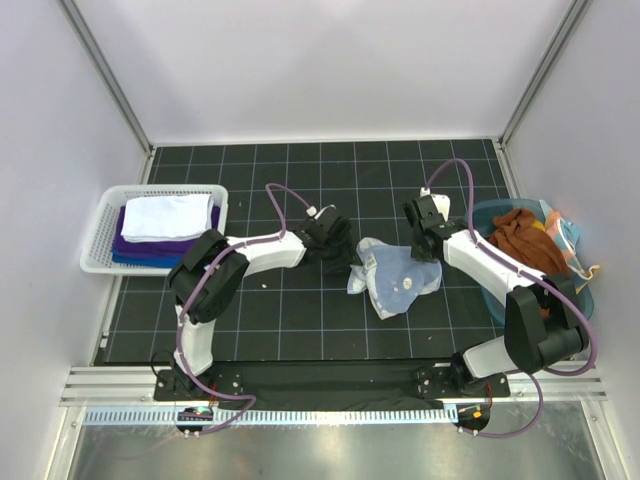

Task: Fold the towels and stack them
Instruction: Flatten out the crumpled towel

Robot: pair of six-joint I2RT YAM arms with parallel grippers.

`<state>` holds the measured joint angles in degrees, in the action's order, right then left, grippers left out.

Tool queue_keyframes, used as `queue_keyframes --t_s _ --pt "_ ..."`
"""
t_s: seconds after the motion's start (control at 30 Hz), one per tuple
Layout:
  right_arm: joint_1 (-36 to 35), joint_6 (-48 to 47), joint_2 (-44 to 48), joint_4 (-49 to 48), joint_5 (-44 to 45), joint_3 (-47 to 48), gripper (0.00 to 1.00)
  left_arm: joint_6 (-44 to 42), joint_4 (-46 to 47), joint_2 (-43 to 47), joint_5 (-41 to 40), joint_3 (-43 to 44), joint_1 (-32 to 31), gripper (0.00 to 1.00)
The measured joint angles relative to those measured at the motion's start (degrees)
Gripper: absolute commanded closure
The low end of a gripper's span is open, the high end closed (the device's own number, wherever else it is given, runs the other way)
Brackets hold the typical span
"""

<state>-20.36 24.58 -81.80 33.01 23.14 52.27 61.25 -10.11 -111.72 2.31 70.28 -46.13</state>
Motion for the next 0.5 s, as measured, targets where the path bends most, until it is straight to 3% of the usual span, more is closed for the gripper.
queue_keyframes --t_s 0.3,0.5 --pt "0.98 -0.02 -0.26 -1.68 -1.29 -0.55 0.99 -0.11 0.31 -0.87 0.74 0.87 0.00 0.60" --pt "1.29 -0.04 -0.61 -1.77 -1.46 -0.59 0.99 0.00 0.70 -0.87 0.79 0.87 0.00 0.76"
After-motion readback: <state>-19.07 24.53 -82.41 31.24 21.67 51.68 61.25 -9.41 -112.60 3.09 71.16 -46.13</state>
